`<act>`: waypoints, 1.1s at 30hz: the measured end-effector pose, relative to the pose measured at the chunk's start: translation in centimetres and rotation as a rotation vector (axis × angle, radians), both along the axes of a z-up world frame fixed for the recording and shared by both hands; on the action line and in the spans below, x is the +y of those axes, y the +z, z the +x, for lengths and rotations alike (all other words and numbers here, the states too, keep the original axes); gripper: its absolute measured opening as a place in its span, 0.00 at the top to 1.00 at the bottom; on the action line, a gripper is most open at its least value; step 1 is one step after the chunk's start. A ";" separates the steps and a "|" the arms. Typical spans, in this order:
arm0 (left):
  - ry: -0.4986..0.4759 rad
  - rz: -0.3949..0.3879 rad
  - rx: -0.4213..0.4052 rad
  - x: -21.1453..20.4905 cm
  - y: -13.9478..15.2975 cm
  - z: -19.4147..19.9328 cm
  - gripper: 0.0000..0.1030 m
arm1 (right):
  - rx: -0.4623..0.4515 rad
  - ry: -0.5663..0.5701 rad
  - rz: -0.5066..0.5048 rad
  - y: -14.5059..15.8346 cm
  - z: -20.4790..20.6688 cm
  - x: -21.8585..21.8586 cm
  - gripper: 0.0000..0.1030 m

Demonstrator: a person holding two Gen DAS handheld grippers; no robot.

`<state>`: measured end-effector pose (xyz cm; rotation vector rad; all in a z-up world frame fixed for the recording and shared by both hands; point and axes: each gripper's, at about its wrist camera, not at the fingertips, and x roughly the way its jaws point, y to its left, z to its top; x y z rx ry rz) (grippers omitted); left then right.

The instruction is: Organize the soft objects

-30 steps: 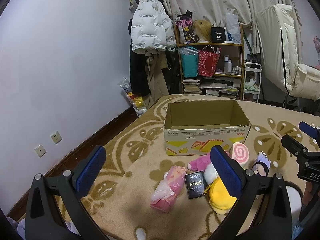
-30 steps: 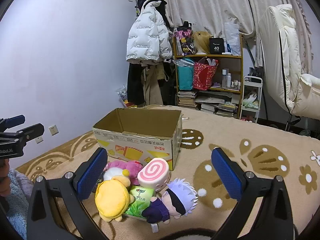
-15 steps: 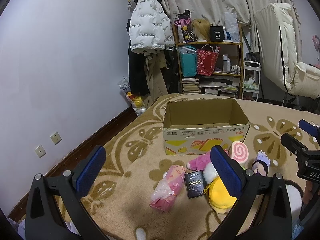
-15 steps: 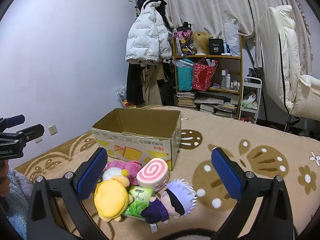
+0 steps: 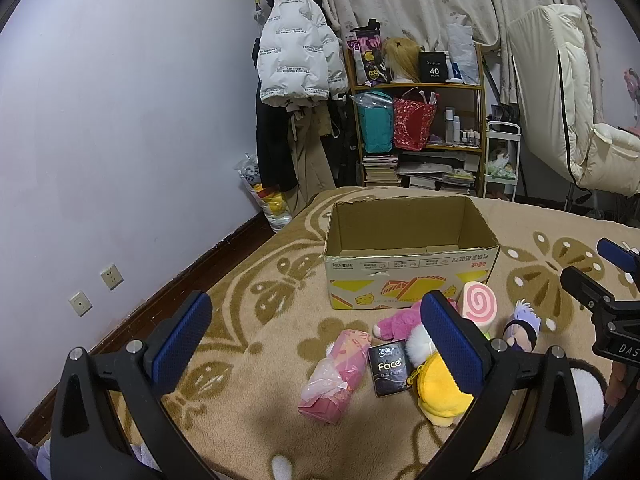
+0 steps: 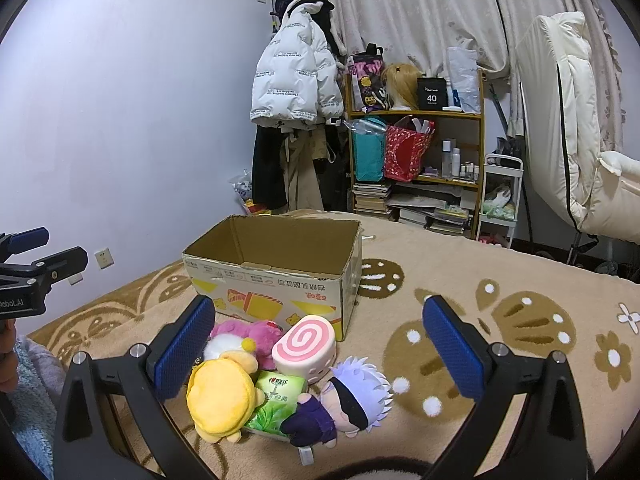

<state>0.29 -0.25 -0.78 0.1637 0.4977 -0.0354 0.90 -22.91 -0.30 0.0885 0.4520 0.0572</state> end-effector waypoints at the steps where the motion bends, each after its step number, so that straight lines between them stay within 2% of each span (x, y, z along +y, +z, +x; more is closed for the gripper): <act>1: 0.001 0.002 -0.001 0.0 0.0 0.0 0.00 | 0.000 0.000 0.000 0.0 0.0 0.0 0.00; 33: -0.003 0.008 0.007 -0.2 -0.3 -0.1 0.00 | 0.001 0.001 0.000 -0.1 0.1 0.1 0.00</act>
